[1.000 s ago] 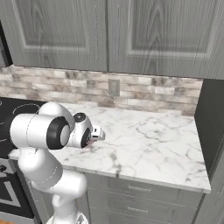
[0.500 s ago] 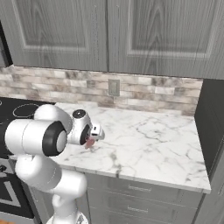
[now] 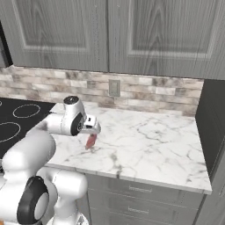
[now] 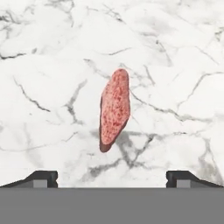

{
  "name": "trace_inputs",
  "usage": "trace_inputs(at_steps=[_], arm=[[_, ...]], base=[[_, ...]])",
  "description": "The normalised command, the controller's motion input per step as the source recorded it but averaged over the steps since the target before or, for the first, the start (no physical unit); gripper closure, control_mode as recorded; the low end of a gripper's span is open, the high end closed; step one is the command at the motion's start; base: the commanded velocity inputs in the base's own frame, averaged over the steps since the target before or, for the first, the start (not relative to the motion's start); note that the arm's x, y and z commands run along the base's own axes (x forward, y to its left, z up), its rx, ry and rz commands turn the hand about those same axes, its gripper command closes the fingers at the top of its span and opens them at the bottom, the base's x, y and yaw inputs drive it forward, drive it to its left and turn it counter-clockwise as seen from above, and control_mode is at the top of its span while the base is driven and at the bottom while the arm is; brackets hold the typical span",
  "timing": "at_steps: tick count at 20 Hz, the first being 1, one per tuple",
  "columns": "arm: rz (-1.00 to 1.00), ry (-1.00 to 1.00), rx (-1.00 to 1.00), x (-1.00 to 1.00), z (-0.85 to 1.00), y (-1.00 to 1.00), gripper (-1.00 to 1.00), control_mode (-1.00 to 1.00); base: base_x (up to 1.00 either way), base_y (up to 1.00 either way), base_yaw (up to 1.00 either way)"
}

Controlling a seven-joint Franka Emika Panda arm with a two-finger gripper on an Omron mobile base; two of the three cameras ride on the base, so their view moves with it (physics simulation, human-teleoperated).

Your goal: Open the fridge, remove the orange, carrot, and steak, and place them on any counter.

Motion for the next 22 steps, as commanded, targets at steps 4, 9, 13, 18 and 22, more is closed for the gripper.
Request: trace_inputs(at_steps=[4,9,13,18,22], arm=[[0.00,0.18,0.00,-0.61,0.89,0.00,-1.00,-1.00],[0.00,0.10,0.01,-0.71,0.76,0.00,-1.00,-1.00],[0.00,0.11,0.04,-0.66,0.94,0.00,-1.00,-1.00],[-0.01,0.04,0.05,-0.69,0.81,0.00,-1.00,-1.00],[0.00,-0.02,0.02,-0.65,0.45,0.00,-1.00,-1.00]], base=[[0.00,0.00,0.00],[0.00,0.00,0.00],[0.00,0.00,0.00],[0.00,0.00,0.00],[0.00,0.00,0.00]])
